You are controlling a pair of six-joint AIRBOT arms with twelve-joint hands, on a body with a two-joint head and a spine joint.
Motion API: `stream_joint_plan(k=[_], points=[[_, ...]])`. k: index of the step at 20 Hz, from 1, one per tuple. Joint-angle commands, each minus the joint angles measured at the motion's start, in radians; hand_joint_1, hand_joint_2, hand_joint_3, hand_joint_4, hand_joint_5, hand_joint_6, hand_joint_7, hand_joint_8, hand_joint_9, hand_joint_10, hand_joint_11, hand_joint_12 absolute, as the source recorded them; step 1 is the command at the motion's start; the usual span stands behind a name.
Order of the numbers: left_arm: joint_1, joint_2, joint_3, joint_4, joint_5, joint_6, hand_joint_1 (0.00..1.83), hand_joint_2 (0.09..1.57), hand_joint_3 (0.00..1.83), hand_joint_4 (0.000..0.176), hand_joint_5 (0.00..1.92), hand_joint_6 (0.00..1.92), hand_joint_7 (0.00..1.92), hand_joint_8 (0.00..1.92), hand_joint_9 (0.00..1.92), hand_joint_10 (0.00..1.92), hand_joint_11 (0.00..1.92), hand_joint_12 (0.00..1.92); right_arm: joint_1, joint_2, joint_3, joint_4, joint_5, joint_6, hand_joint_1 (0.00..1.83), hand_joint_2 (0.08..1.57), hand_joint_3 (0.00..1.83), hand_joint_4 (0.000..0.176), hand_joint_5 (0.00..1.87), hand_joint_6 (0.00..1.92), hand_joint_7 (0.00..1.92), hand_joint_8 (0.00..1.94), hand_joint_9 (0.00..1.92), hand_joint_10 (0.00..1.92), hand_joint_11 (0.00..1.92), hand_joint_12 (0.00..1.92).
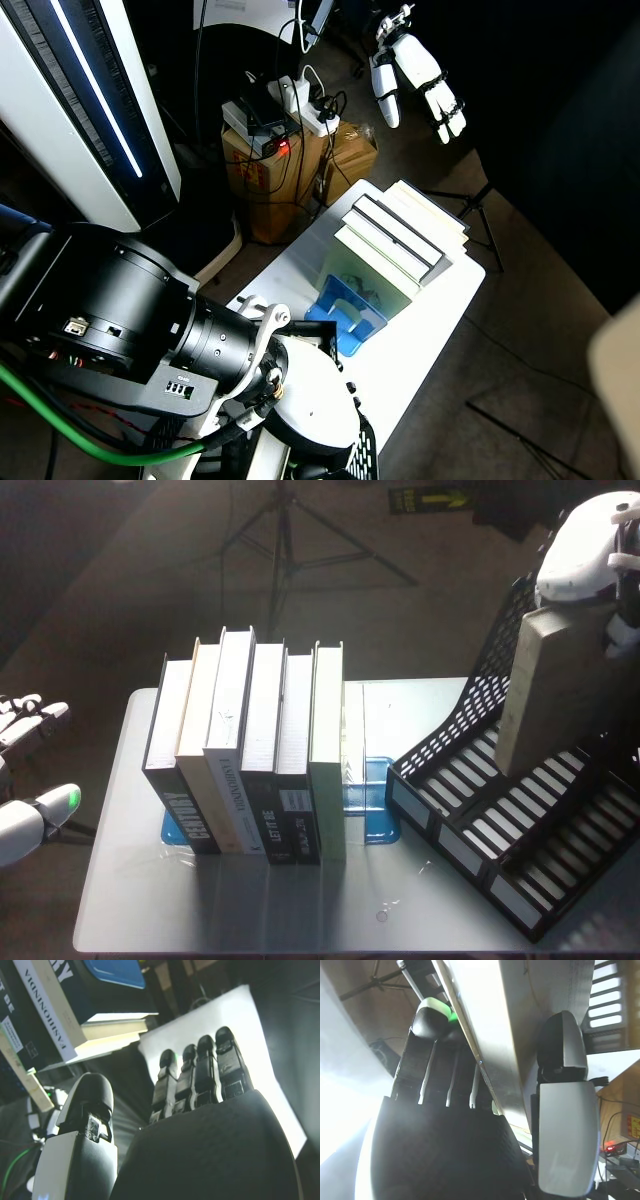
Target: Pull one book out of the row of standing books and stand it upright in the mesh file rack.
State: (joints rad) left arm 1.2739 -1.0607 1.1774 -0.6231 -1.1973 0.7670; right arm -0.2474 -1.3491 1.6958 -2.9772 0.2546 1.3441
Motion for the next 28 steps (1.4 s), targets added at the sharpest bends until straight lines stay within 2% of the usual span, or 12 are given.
stream_joint_plan(k=[1, 2, 3, 6, 10, 20, 22, 23, 25, 26, 27, 28], points=[[-0.007, -0.003, 0.011, -0.004, -0.113, -0.004, 0.36, 1.42, 0.00, 0.002, 0.17, 0.01, 0.01, 0.00, 0.00, 0.00, 0.00, 0.00, 0.006, 0.007, 0.007, -0.035, -0.087, -0.003, 1.07, 1.31, 0.00, 0.000, 0.62, 1.49, 0.69, 0.49, 0.68, 0.64, 0.33, 1.43], [-0.009, -0.003, 0.012, -0.003, -0.112, -0.004, 0.36, 1.42, 0.00, 0.000, 0.17, 0.00, 0.02, 0.00, 0.00, 0.00, 0.00, 0.00, 0.005, 0.007, 0.008, -0.035, -0.087, -0.003, 1.20, 1.29, 0.00, 0.000, 0.42, 0.86, 0.57, 0.27, 0.49, 0.51, 0.07, 1.57], [-0.010, -0.004, 0.012, -0.003, -0.112, -0.004, 0.36, 1.42, 0.00, 0.000, 0.17, 0.00, 0.02, 0.00, 0.00, 0.00, 0.00, 0.00, 0.005, 0.006, 0.010, -0.035, -0.087, -0.003, 1.22, 1.25, 0.00, 0.000, 0.39, 0.48, 0.49, 0.11, 0.37, 0.36, 0.01, 1.42], [-0.010, -0.007, 0.014, -0.002, -0.110, -0.004, 0.37, 1.42, 0.00, 0.000, 0.17, 0.00, 0.02, 0.00, 0.00, 0.00, 0.00, 0.00, 0.005, -0.004, 0.022, -0.035, -0.087, -0.003, 1.16, 1.21, 0.00, 0.000, 0.23, 0.03, 0.20, 0.00, 0.15, 0.02, 0.00, 0.52], [-0.011, -0.011, 0.015, -0.001, -0.108, -0.004, 0.41, 1.43, 0.00, 0.000, 0.18, 0.00, 0.03, 0.00, 0.00, 0.00, 0.00, 0.00, 0.005, -0.012, 0.032, -0.035, -0.087, -0.003, 1.09, 1.12, 0.00, 0.000, 0.04, 0.00, 0.03, 0.00, 0.00, 0.00, 0.00, 0.01], [-0.011, -0.016, 0.015, 0.000, -0.104, -0.009, 0.51, 1.42, 0.00, 0.000, 0.21, 0.01, 0.06, 0.00, 0.00, 0.00, 0.00, 0.00, 0.005, 0.014, -0.017, -0.035, -0.108, 0.012, 0.81, 1.09, 0.00, 0.005, 0.00, 0.00, 0.00, 0.00, 0.00, 0.00, 0.00, 0.00], [-0.011, -0.016, 0.012, 0.000, -0.106, -0.013, 0.50, 1.41, 0.00, 0.000, 0.20, 0.00, 0.05, 0.00, 0.00, 0.00, 0.00, 0.00, 0.006, 0.068, -0.084, -0.035, -0.145, 0.044, 0.63, 1.08, 0.00, 0.032, 0.00, 0.00, 0.00, 0.00, 0.00, 0.00, 0.00, 0.00], [-0.011, -0.015, 0.010, -0.001, -0.109, -0.015, 0.52, 1.41, 0.00, 0.000, 0.21, 0.00, 0.05, 0.00, 0.00, 0.00, 0.00, 0.00, 0.006, 0.099, -0.128, -0.035, -0.166, 0.058, 0.51, 1.09, 0.00, 0.087, 0.00, 0.00, 0.00, 0.00, 0.00, 0.00, 0.01, 0.01], [-0.011, -0.012, 0.002, -0.001, -0.120, -0.019, 0.48, 1.41, 0.00, 0.000, 0.19, 0.00, 0.02, 0.00, 0.00, 0.00, 0.00, 0.00, 0.006, 0.178, -0.235, -0.035, -0.210, 0.061, 0.53, 1.11, 0.01, 0.110, 0.00, 0.00, 0.00, 0.00, 0.00, 0.00, 0.00, 0.00], [-0.011, -0.010, -0.001, -0.001, -0.124, -0.019, 0.47, 1.41, 0.00, 0.000, 0.17, 0.00, 0.01, 0.00, 0.00, 0.00, 0.00, 0.00, 0.006, 0.205, -0.277, -0.035, -0.226, 0.061, 0.71, 1.12, 0.01, 0.073, 0.00, 0.00, 0.00, 0.00, 0.00, 0.00, 0.00, 0.00], [-0.011, -0.009, -0.005, -0.001, -0.130, -0.019, 0.49, 1.41, 0.00, 0.000, 0.16, 0.00, 0.01, 0.00, 0.00, 0.00, 0.00, 0.00, 0.006, 0.211, -0.320, -0.035, -0.240, 0.060, 0.70, 1.10, 0.00, 0.033, 0.00, 0.00, 0.00, 0.00, 0.00, 0.00, 0.00, 0.00], [-0.011, -0.006, -0.008, -0.001, -0.138, -0.022, 0.47, 1.41, 0.00, 0.000, 0.15, 0.00, 0.00, 0.00, 0.00, 0.00, 0.00, 0.00, 0.006, 0.237, -0.368, -0.035, -0.263, 0.058, 0.73, 1.10, 0.00, 0.050, 0.00, 0.00, 0.00, 0.00, 0.00, 0.00, 0.00, 0.00]])
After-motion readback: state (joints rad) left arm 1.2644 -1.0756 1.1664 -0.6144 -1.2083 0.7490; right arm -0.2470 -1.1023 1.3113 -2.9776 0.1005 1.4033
